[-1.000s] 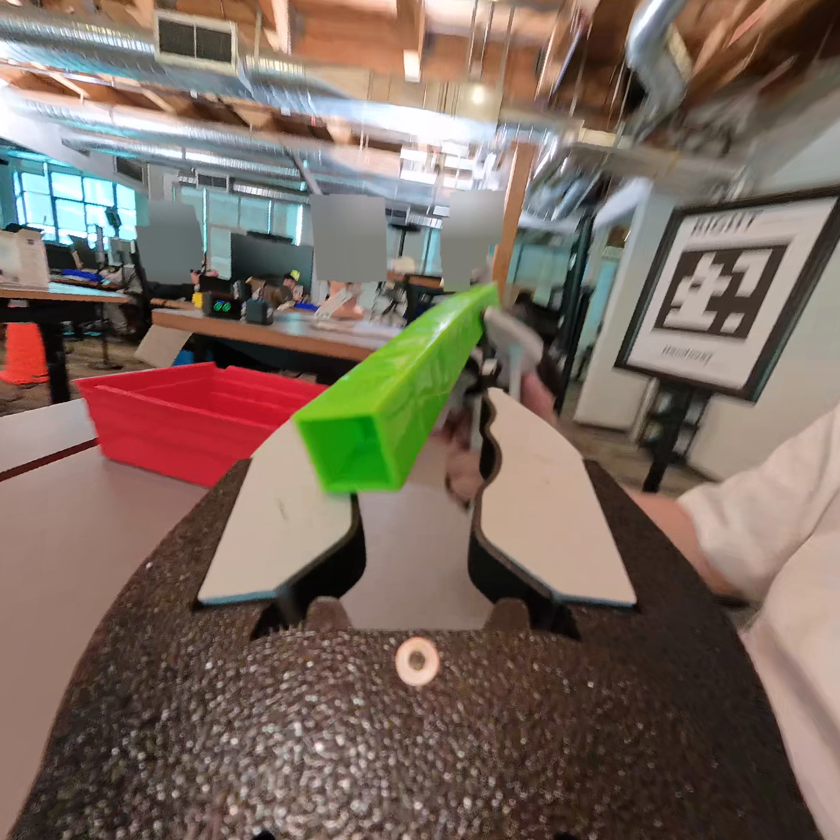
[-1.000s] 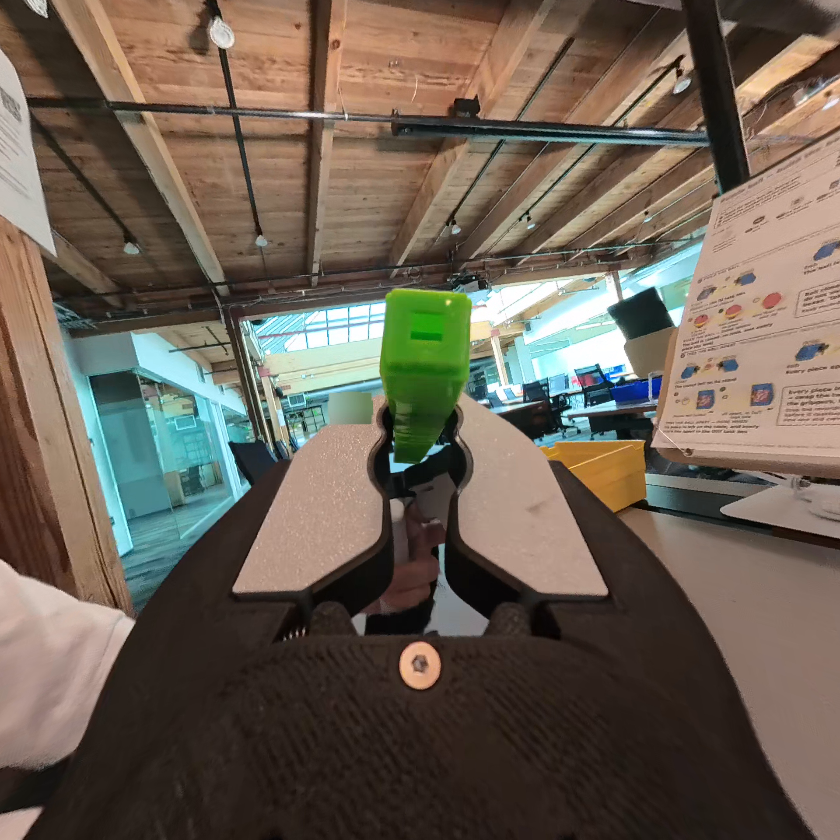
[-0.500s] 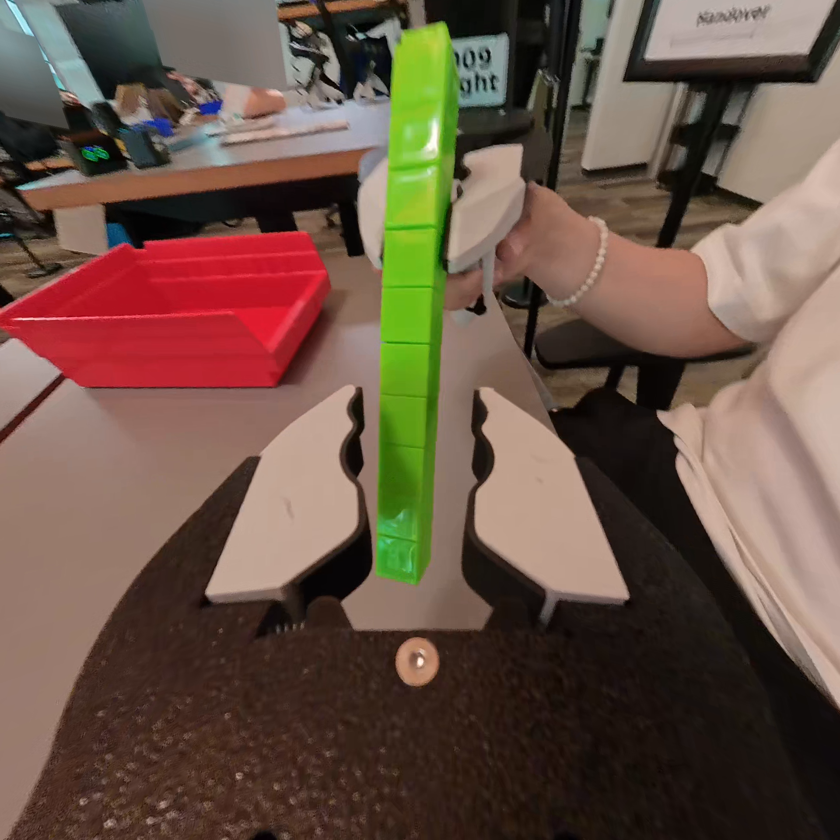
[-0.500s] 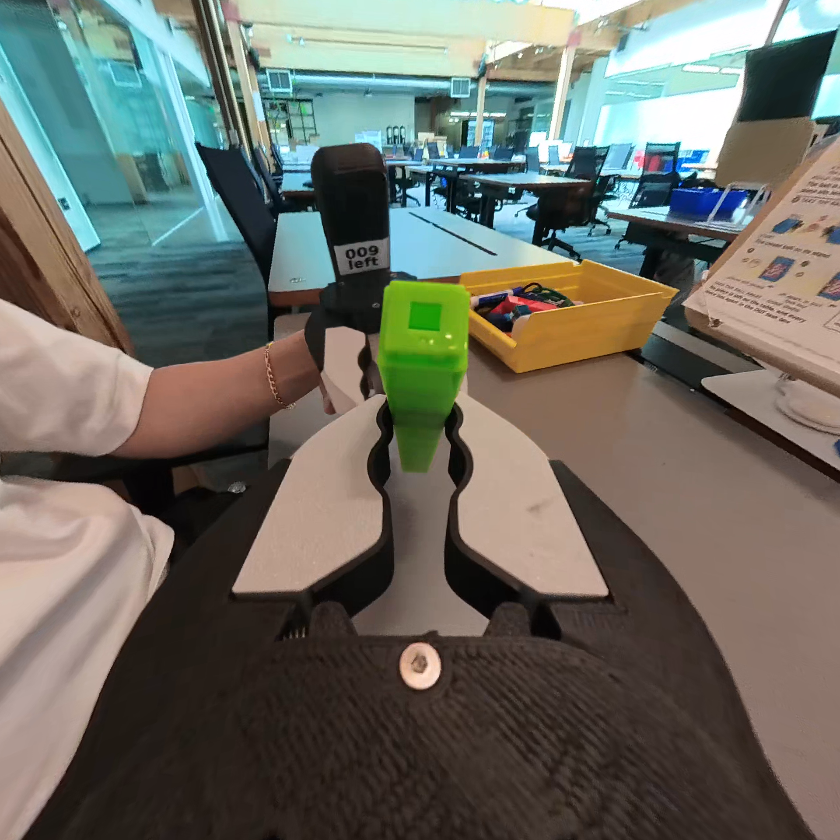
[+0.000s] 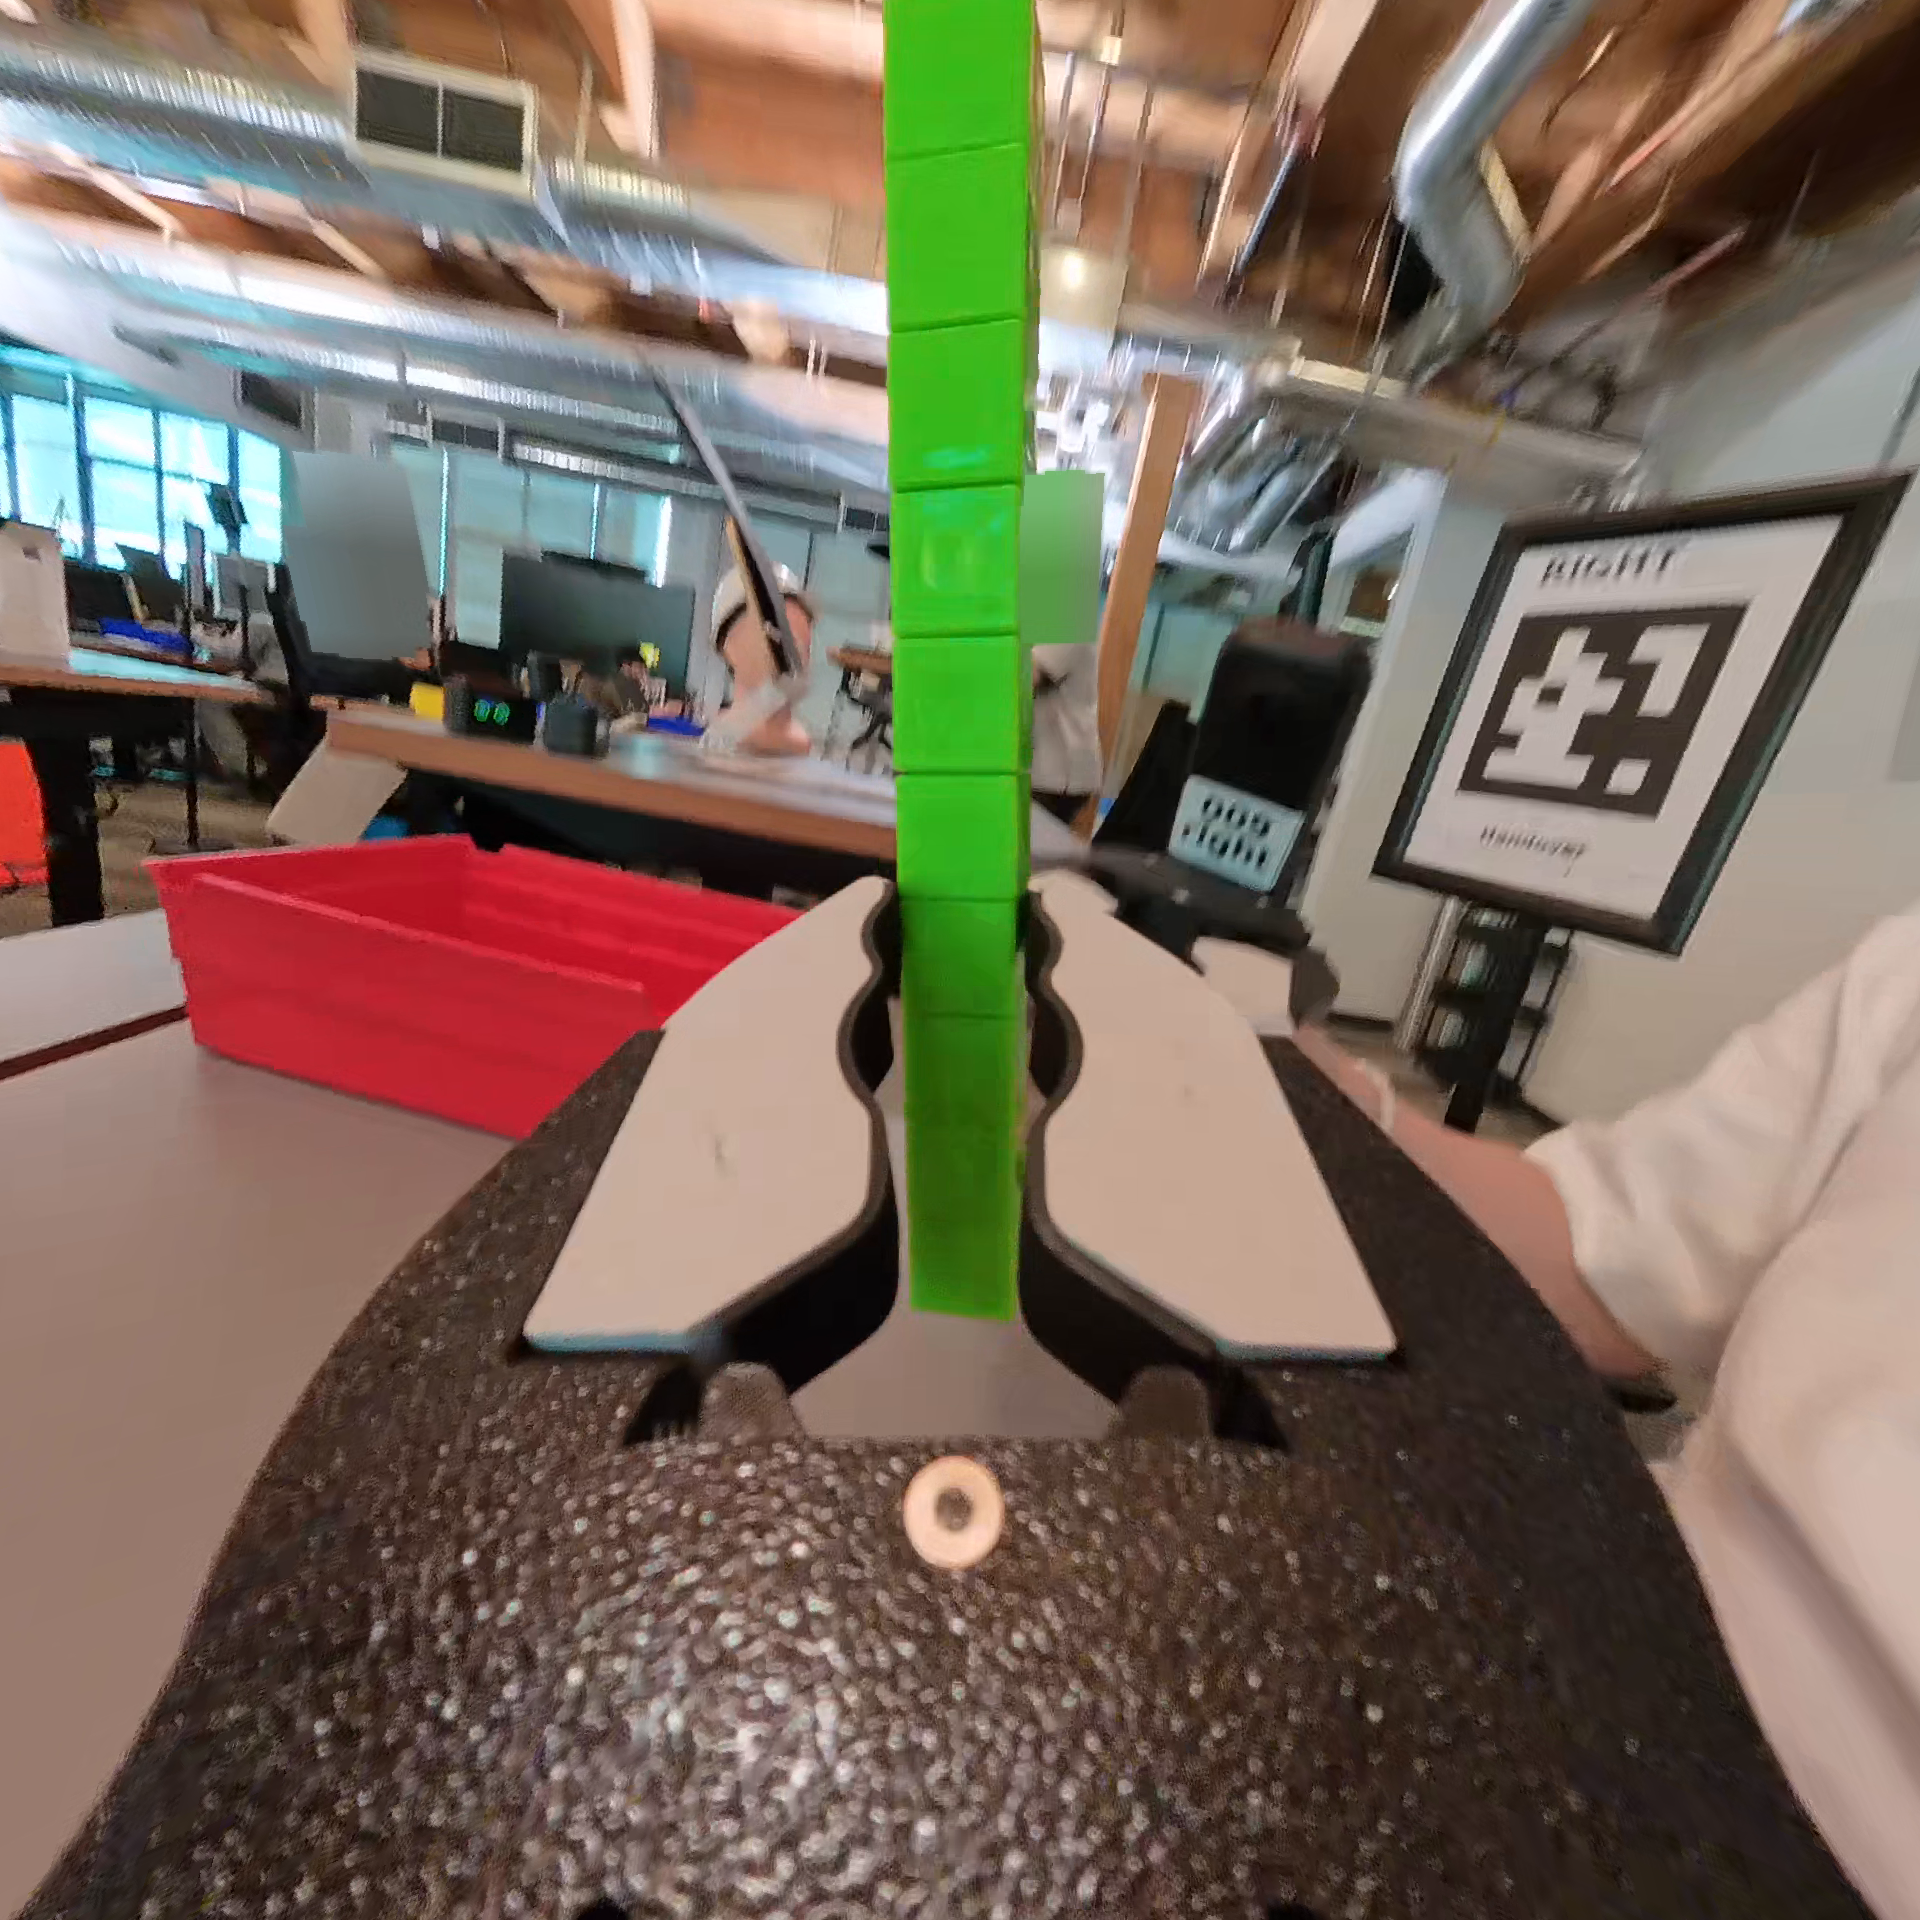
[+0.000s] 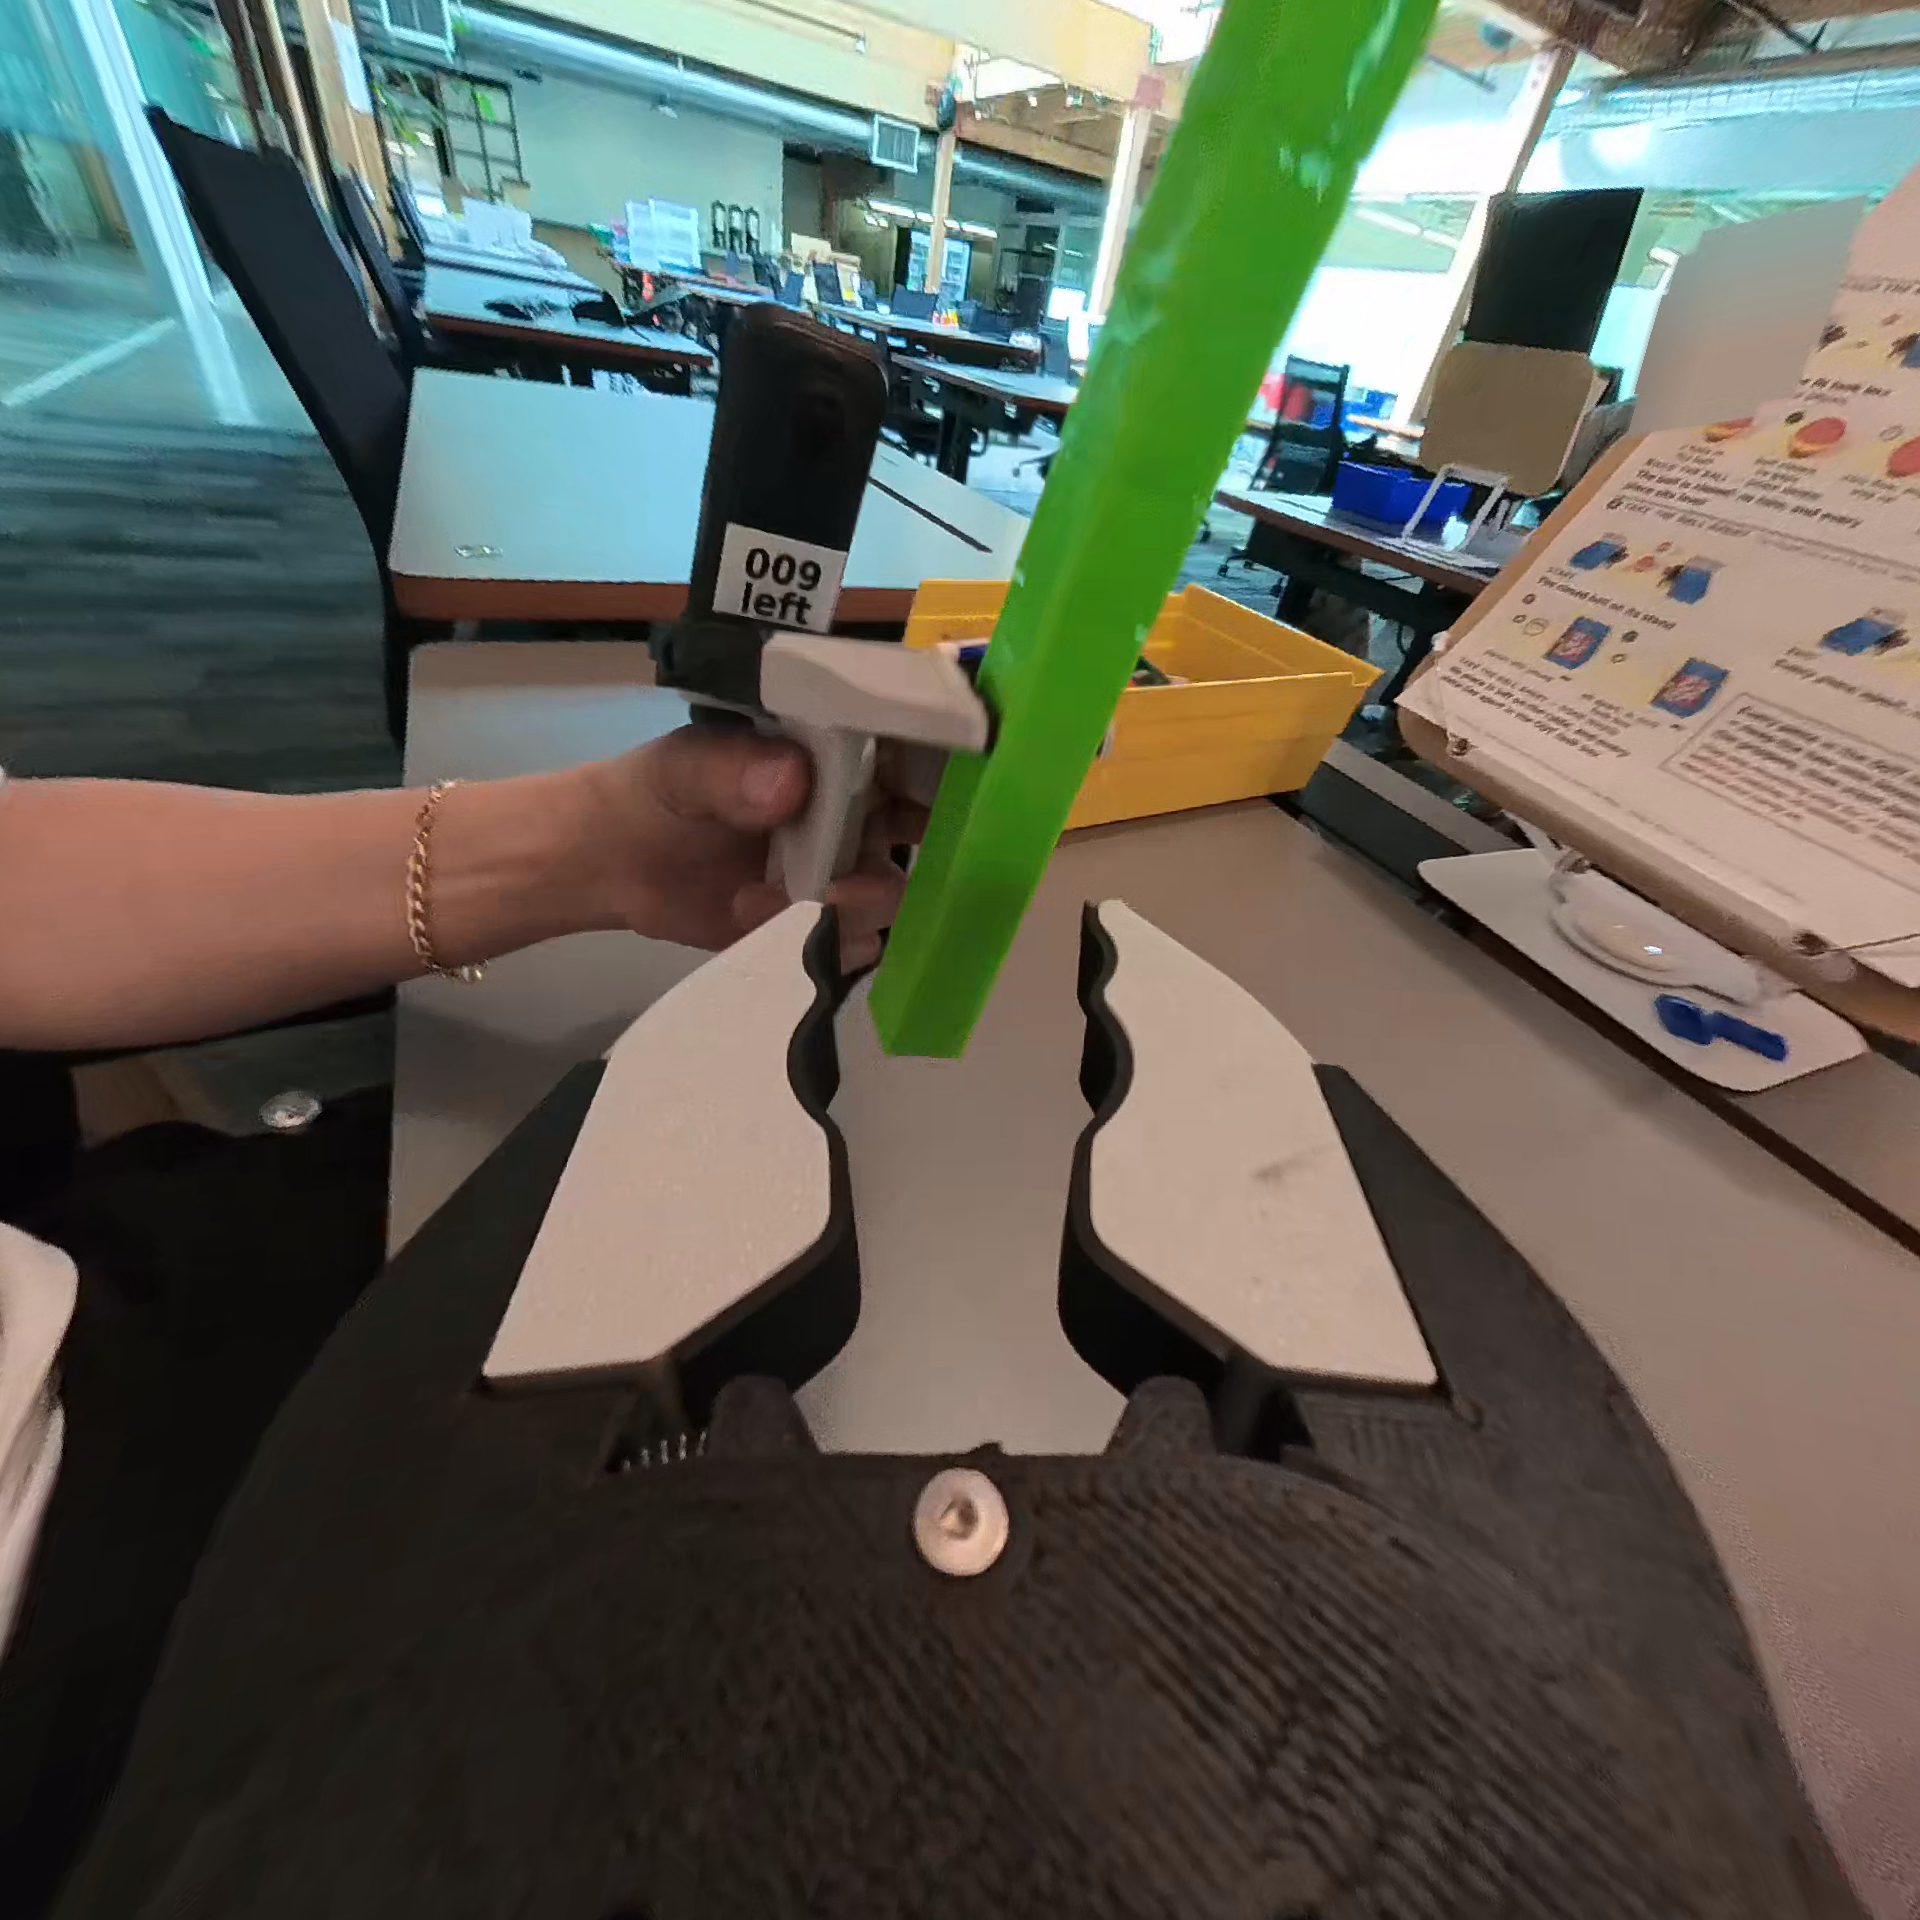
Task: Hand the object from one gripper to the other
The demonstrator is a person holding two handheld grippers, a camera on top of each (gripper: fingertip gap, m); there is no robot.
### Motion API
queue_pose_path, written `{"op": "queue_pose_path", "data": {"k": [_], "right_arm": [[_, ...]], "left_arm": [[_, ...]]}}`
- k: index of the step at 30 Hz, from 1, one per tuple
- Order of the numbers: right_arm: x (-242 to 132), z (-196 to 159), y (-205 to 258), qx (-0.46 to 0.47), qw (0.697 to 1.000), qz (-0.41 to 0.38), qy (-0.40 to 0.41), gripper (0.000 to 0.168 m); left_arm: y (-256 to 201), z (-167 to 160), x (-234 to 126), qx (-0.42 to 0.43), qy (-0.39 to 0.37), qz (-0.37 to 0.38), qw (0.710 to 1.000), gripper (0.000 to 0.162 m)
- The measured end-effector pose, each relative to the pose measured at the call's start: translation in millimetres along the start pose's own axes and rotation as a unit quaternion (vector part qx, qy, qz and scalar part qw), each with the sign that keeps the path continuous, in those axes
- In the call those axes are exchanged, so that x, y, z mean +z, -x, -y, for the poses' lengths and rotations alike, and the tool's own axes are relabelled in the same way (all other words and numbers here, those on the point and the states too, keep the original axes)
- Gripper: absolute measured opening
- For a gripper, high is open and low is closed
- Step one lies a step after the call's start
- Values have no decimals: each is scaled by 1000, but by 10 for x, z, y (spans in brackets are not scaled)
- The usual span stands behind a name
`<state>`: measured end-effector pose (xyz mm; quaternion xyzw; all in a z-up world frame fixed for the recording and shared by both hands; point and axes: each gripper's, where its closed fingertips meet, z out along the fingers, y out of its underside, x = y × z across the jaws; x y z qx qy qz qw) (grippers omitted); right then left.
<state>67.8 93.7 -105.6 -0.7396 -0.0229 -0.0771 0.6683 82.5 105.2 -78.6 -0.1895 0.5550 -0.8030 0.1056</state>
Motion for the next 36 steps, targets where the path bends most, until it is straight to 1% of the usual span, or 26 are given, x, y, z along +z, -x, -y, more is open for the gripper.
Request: {"op": "queue_pose_path", "data": {"k": [2, 4, 5, 6, 9, 12, 14, 15, 17, 20, 23, 25, 32, 34, 36], "right_arm": [[92, -42, 43, 13, 1000, 3, 1, 44], [165, -93, 66, 3, 1000, -4, 10, 43], [186, -94, 66, -4, 1000, -12, 9, 38], [194, -72, 51, -11, 1000, -23, 0, 27], [203, -71, 59, 7, 1000, -17, -2, 25], [196, -132, 39, 8, 1000, -15, 22, 24], [189, -170, 21, -11, 999, -26, 44, 23], [187, -189, 6, -24, 998, -34, 55, 23], [190, -247, -12, -49, 995, -45, 79, 23], [212, -324, 7, -78, 990, -46, 105, 22], [240, -374, 45, -93, 987, -42, 122, 22], [252, -387, 62, -99, 986, -39, 126, 22], [243, -435, 17, -104, 984, -47, 136, 22], [242, -443, 9, -101, 985, -46, 132, 22], [235, -405, -28, -87, 989, -55, 110, 23]], "left_arm": [[-40, 88, -14, -8, -29, -12, 999, 21], [-74, 116, -8, -6, -40, -19, 999, 21], [-99, 110, 1, -5, -40, -26, 999, 21], [-115, 99, 10, -4, -39, -30, 999, 21], [-121, 88, 8, -2, -40, -32, 999, 21], [-119, 35, -14, 4, -12, -36, 999, 22], [-131, 13, -27, 26, 13, -33, 999, 24], [-138, 26, -40, 45, 21, -29, 998, 28], [-142, 106, -81, 81, 27, -12, 996, 37], [-106, 265, -173, 123, 34, 24, 992, 43], [-125, 451, -265, 145, 18, 41, 988, 43], [-124, 525, -314, 152, 10, 49, 987, 32], [-137, 472, -284, 145, 13, 32, 989, 29], [-118, 473, -263, 137, 5, 38, 990, 29], [-66, 539, -253, 124, -22, 62, 990, 28]]}}
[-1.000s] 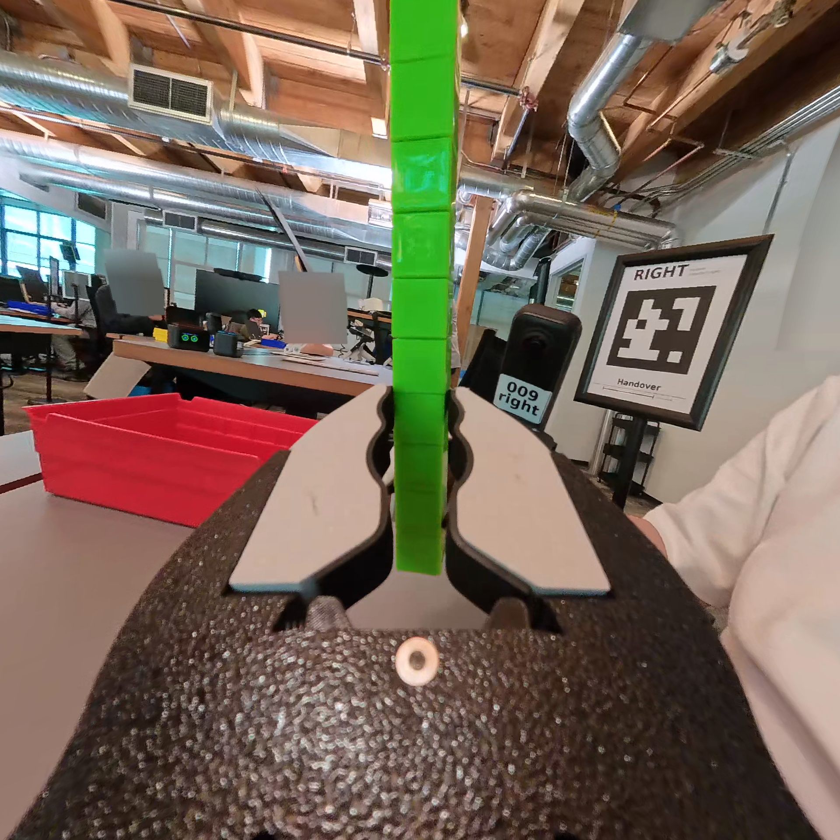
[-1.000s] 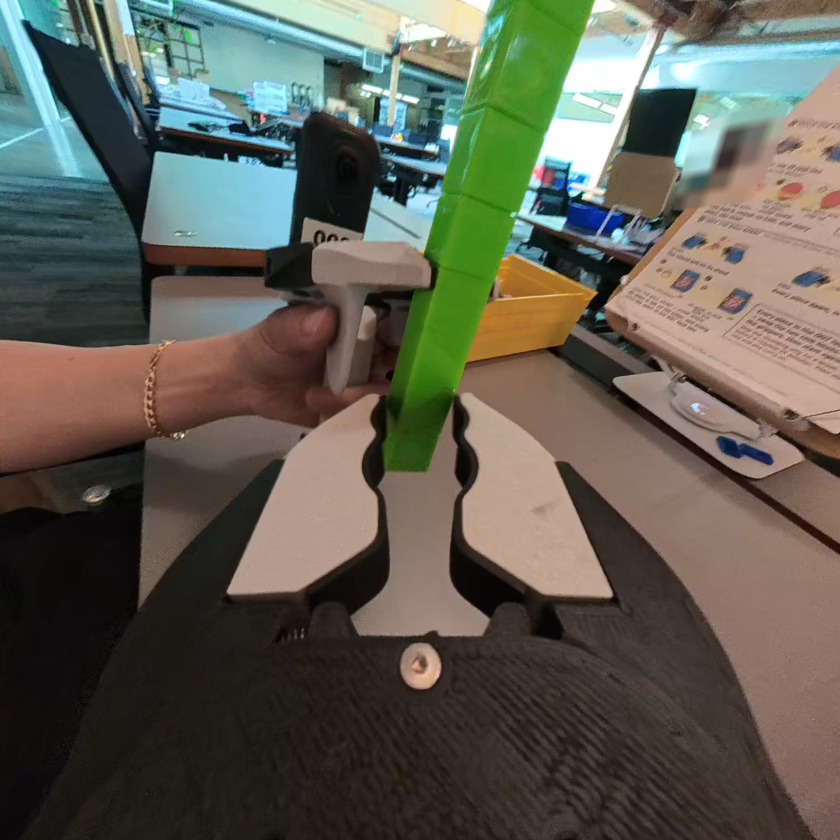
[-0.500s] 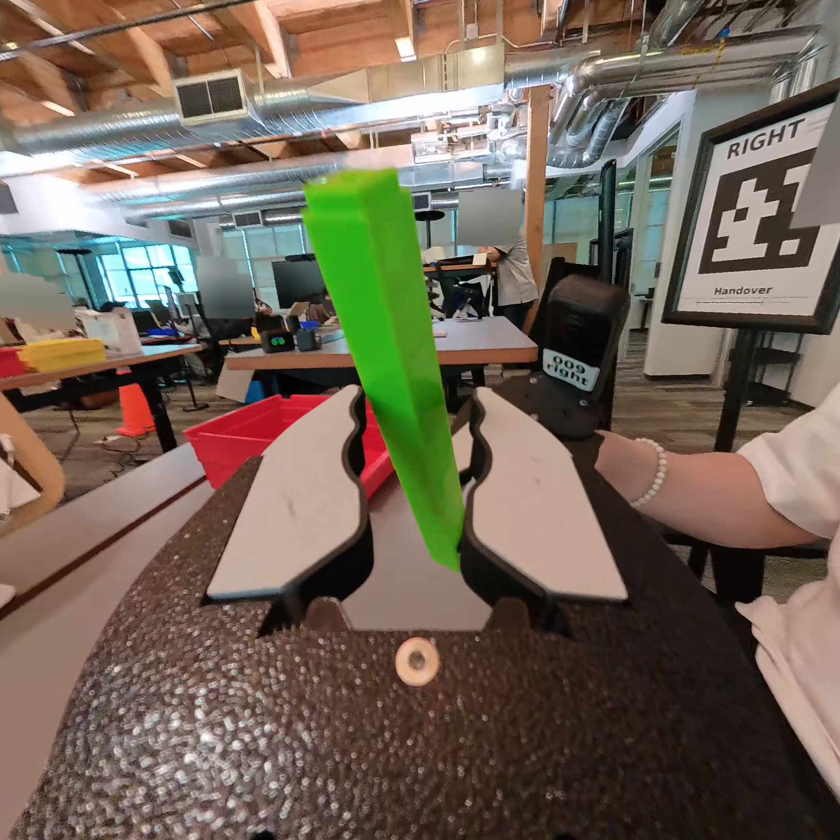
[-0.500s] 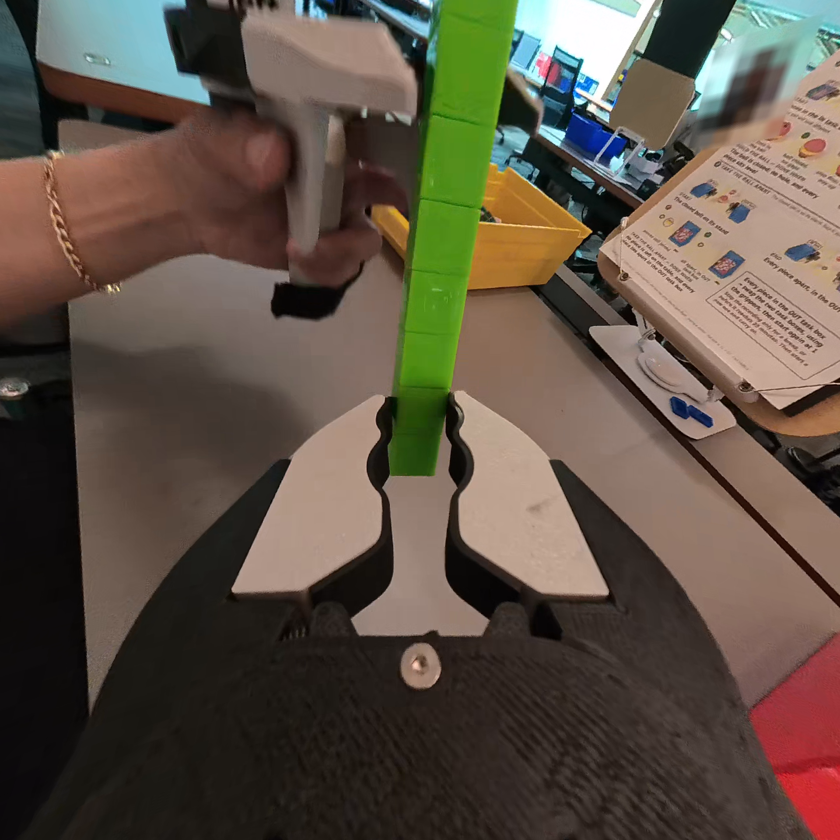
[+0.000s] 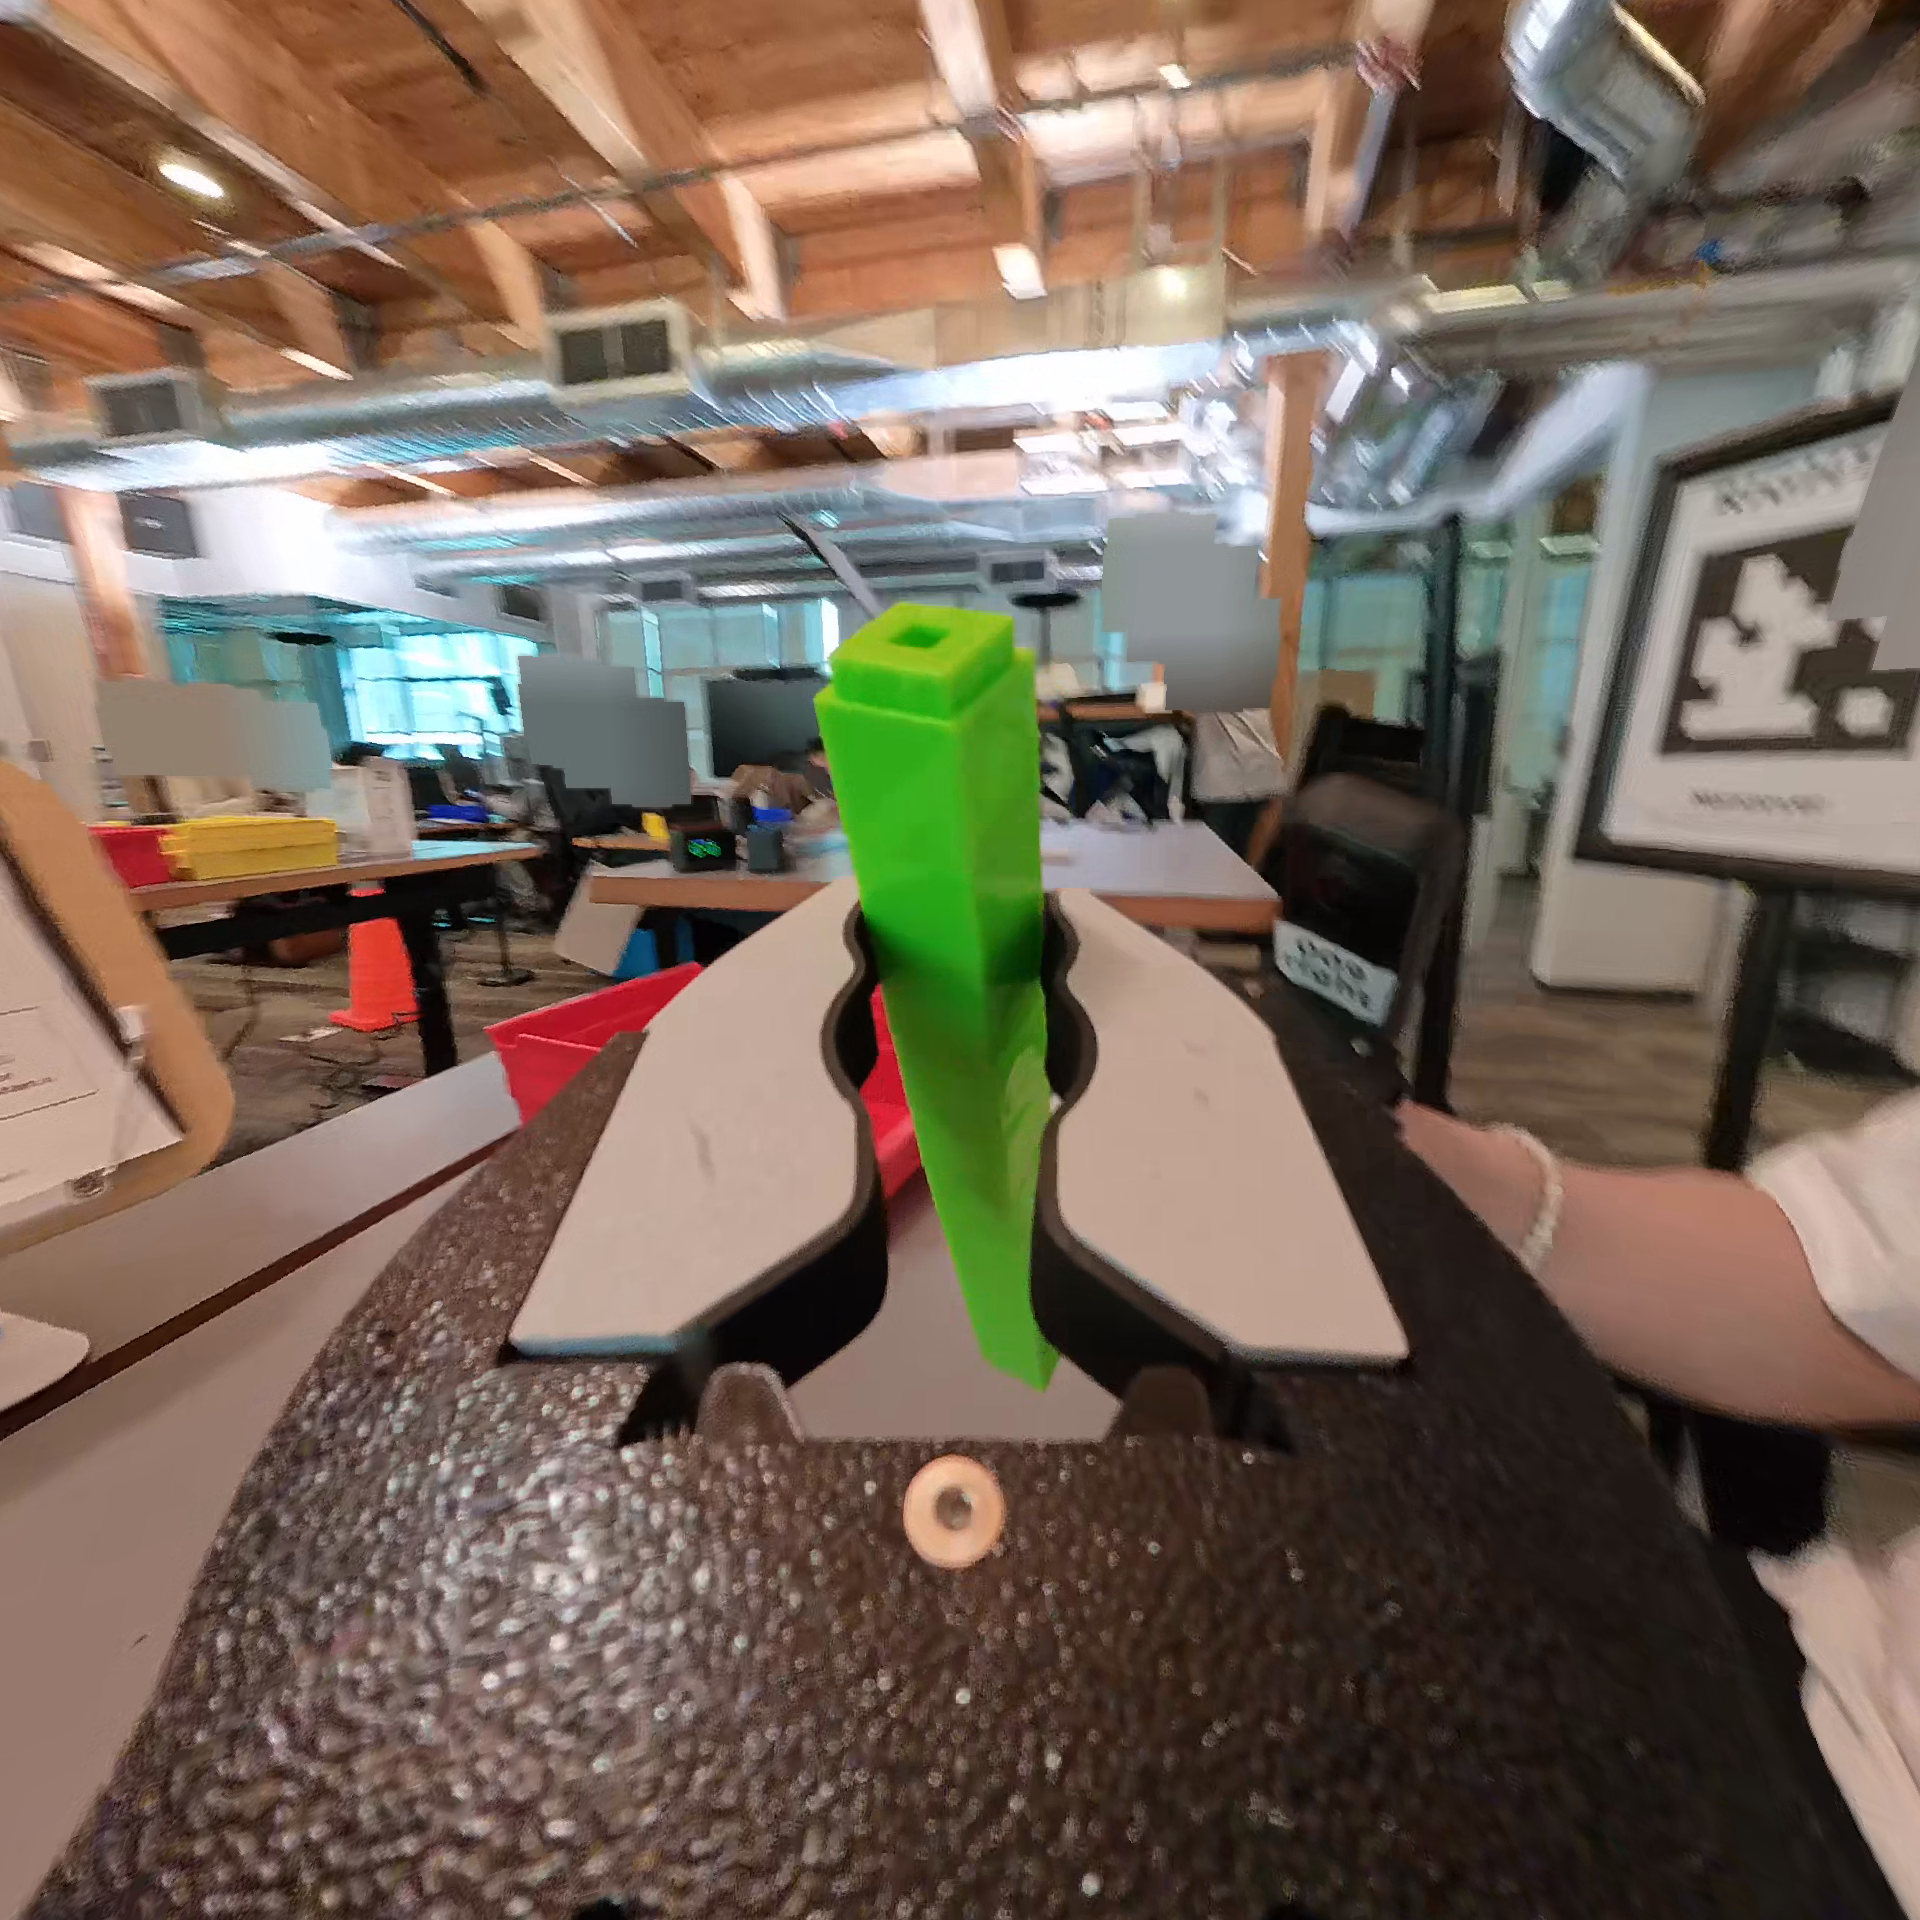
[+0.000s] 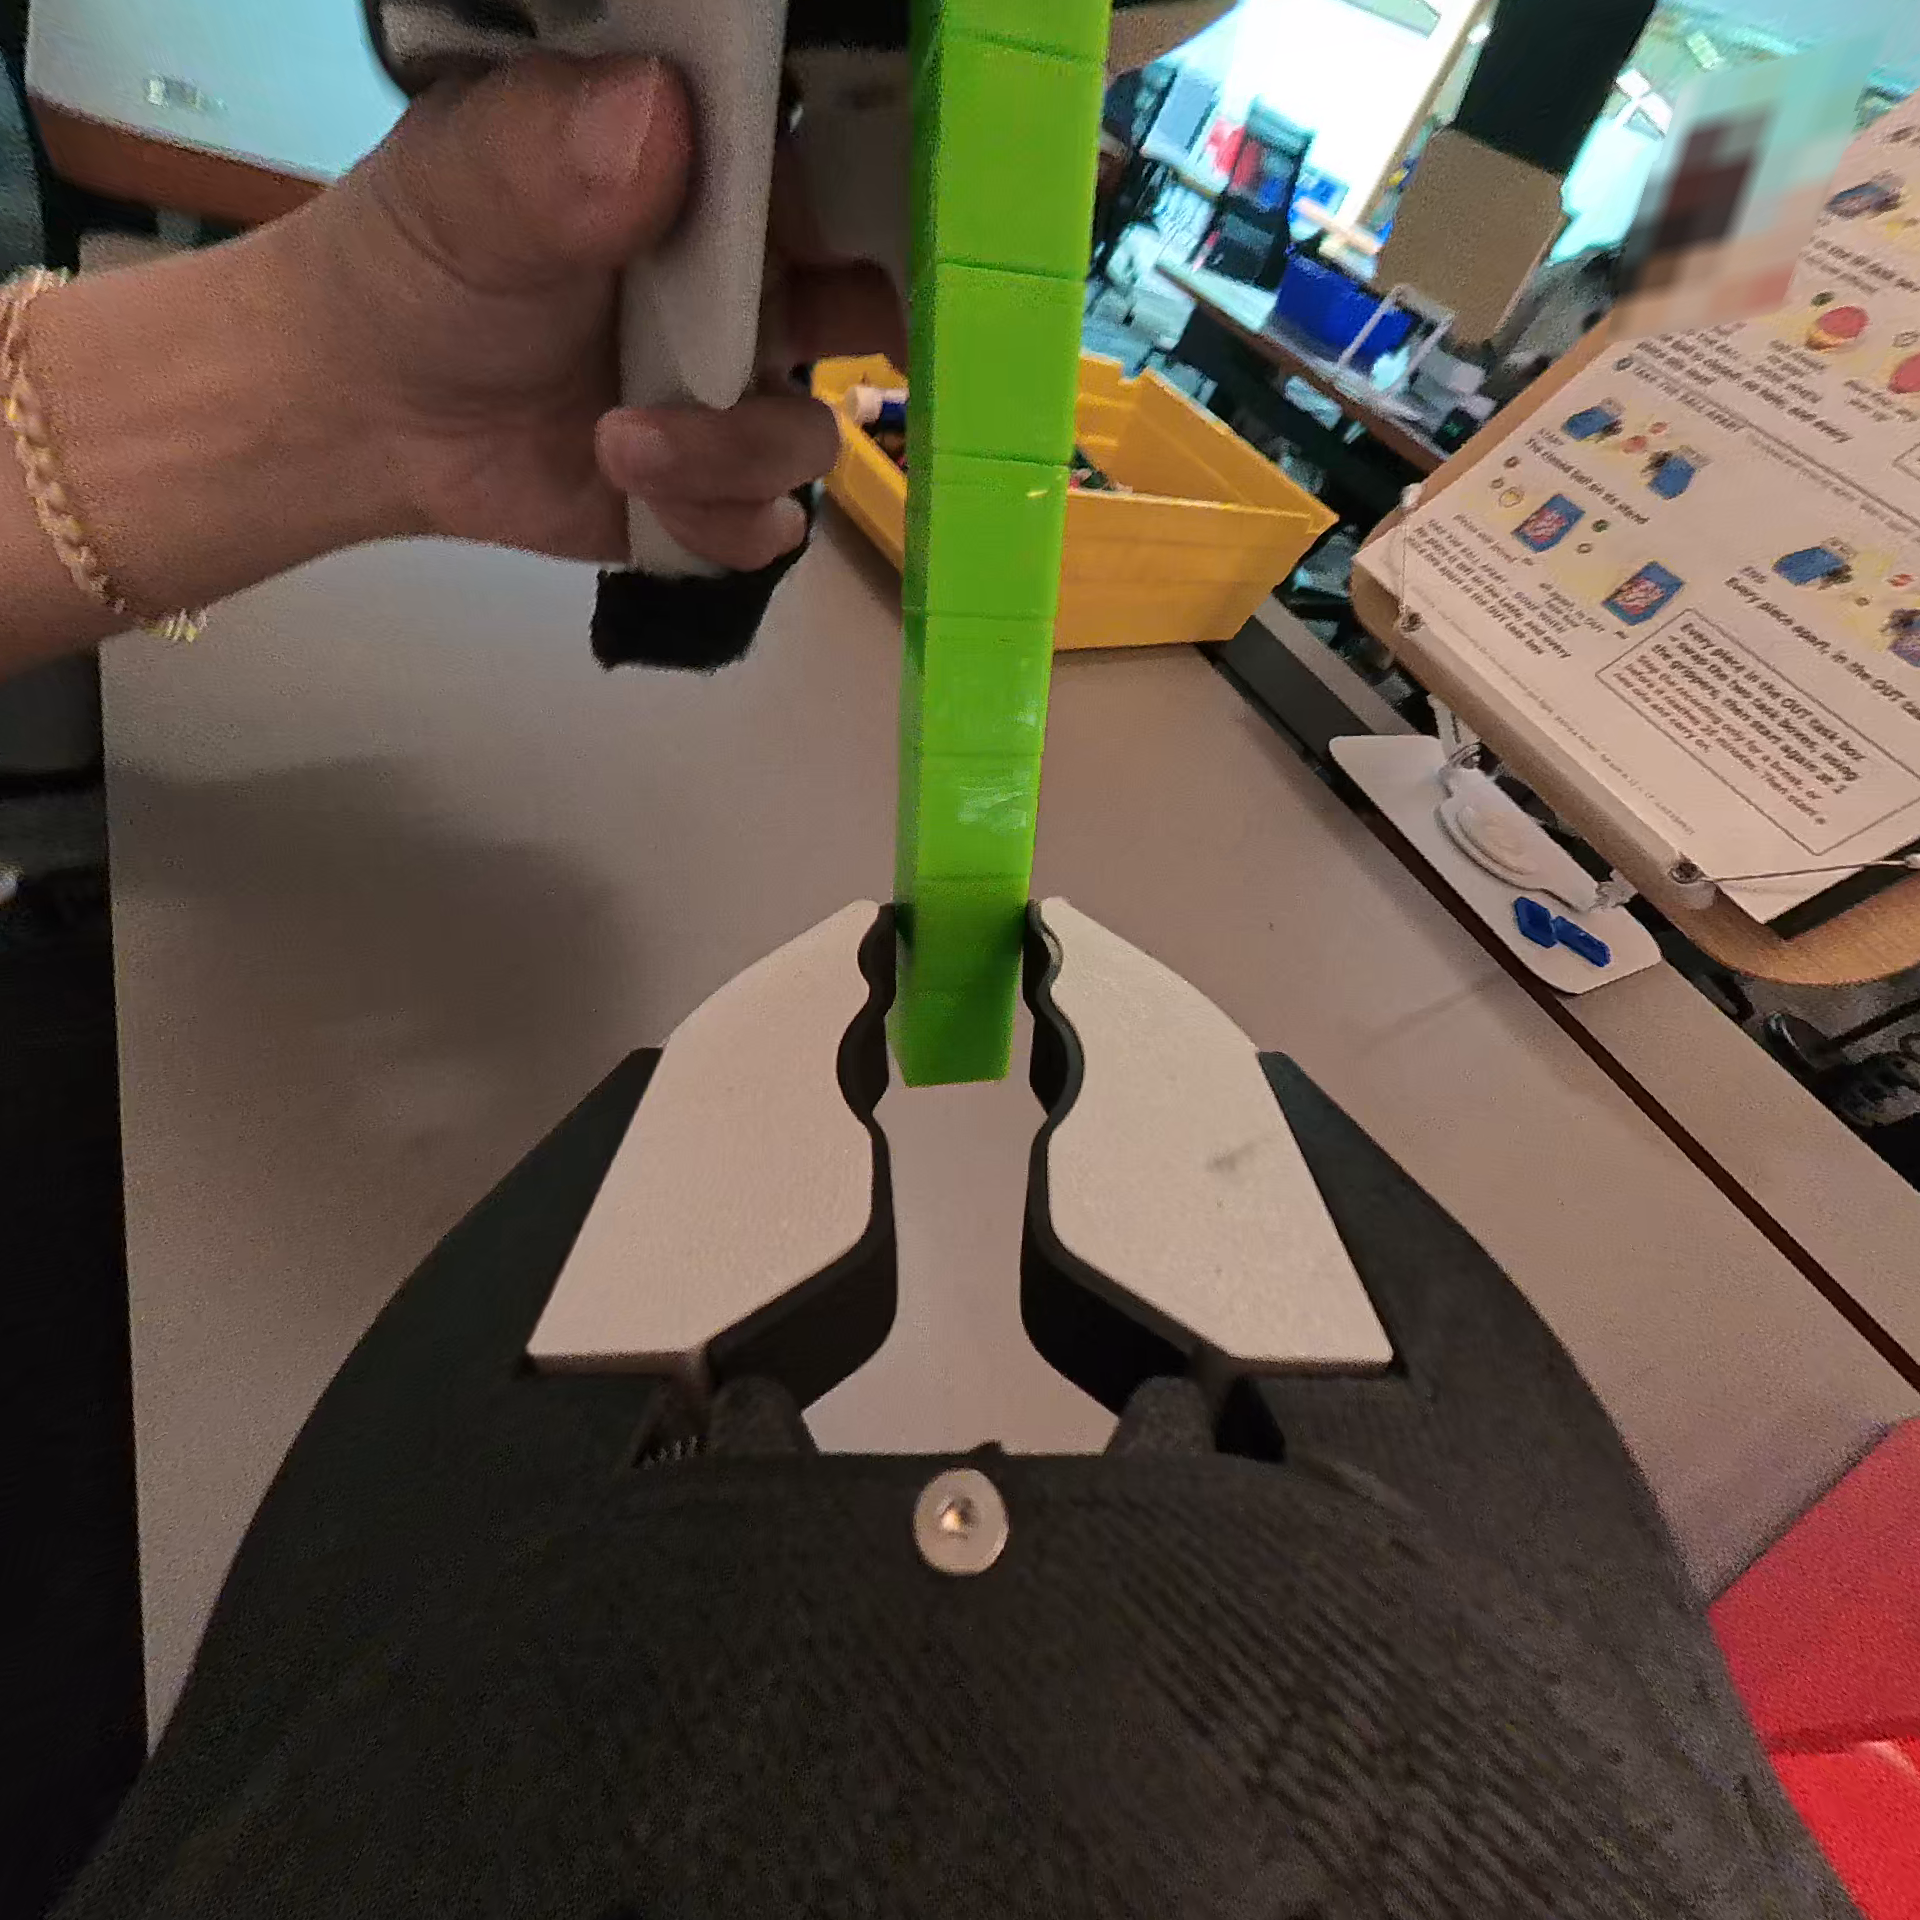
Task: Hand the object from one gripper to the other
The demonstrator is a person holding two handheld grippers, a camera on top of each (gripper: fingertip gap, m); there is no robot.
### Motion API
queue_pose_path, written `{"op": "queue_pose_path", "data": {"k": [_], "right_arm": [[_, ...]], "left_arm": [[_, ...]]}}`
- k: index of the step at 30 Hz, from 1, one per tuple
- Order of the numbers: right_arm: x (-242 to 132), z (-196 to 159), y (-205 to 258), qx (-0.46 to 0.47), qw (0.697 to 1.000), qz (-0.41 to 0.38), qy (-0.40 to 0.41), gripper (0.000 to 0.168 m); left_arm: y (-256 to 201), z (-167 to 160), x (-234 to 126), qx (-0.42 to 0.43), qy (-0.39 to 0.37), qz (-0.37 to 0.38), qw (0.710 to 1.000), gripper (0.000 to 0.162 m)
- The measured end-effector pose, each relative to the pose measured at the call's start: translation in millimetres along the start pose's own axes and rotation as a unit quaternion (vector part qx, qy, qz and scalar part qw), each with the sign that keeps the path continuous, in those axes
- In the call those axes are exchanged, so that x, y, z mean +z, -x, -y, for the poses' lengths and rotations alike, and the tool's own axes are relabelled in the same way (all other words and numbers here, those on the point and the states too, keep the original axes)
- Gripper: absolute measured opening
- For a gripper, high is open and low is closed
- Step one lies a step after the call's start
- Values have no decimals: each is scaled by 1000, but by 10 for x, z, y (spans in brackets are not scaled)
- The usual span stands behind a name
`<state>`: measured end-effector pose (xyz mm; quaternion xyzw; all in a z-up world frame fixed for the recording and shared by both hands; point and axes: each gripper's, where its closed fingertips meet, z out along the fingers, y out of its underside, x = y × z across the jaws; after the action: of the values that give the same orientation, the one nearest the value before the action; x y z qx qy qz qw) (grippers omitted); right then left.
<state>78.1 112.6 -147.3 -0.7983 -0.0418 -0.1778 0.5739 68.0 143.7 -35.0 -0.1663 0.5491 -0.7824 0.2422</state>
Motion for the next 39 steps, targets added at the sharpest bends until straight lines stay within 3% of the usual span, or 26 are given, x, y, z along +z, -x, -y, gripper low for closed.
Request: {"op": "queue_pose_path", "data": {"k": [5, 10, 16, 18, 20, 26, 31, 35, 37, 39], "right_arm": [[-59, 76, -237, 88, 994, -51, -46, 61], [138, -89, -159, 262, 962, 16, -79, 83], [48, 378, 83, 311, 912, 125, -237, 73], [-60, 509, 95, 315, 897, 143, -275, 55], [-123, 561, 103, 324, 884, 166, -292, 26], [-126, 526, 78, 261, 914, 127, -283, 21], [-210, 520, -127, 94, 957, -46, -269, 22], [-293, 542, -234, -56, 956, -168, -235, 22], [-282, 517, -234, -111, 952, -191, -213, 22], [-258, 481, -233, -124, 953, -192, -201, 22]], "left_arm": [[301, 297, -148, -63, -107, 111, 986, 23], [403, 523, -350, -102, -193, 145, 965, 23], [250, 449, -188, -175, -213, 78, 958, 23], [196, 376, -120, -184, -207, 54, 959, 23], [137, 345, -80, -203, -213, 23, 955, 23], [151, 291, -57, -212, -185, 8, 960, 26], [260, 1, 29, -148, -57, 91, 983, 45], [144, -303, 140, -169, 52, 61, 982, 44], [45, -371, 169, -194, 75, 22, 978, 29], [34, -395, 164, -208, 78, 10, 975, 26]]}}
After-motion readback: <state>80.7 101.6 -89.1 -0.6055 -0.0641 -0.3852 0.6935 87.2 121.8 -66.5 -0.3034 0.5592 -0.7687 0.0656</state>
